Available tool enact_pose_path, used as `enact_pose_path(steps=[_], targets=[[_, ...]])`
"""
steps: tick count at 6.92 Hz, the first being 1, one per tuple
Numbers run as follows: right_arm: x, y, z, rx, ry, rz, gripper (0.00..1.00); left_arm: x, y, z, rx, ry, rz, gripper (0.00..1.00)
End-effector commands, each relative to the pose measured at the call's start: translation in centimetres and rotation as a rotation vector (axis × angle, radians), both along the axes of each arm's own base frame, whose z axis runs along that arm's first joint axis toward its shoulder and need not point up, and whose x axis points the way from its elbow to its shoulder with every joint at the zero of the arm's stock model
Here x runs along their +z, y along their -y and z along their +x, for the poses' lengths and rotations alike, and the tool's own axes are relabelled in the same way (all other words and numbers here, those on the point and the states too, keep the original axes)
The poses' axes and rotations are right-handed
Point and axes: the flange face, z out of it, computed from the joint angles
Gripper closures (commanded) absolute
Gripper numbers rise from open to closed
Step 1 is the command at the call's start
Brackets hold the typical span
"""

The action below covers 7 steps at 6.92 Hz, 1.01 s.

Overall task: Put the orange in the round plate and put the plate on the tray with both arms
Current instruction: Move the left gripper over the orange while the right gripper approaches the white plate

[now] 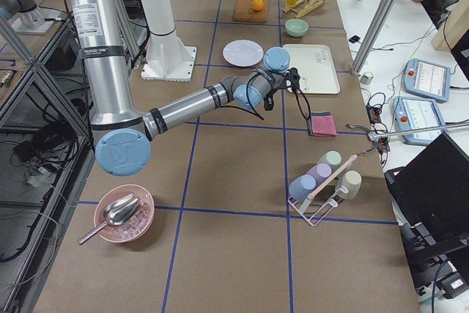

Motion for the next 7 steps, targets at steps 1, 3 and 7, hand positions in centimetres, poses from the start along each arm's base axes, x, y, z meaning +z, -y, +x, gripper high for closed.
enact_pose_path(steps=[1, 3, 7], targets=[[-4.9, -2.5, -7.8, -0.028, 0.131, -0.03, 0.15, -0.6, -0.4, 3.8, 0.025, 0.004, -0.002, 0.02], [-9.5, -8.9, -19.3, 0.115, 0.26, -0.079, 0.11, -0.4, -0.9, 6.6, -0.002, 0.034, 0.013, 0.02], [-10.9, -11.9, -22.8, 0.119, 0.304, -0.084, 0.05, 5.5, 0.4, 12.1, -0.051, 0.021, 0.002, 0.02]])
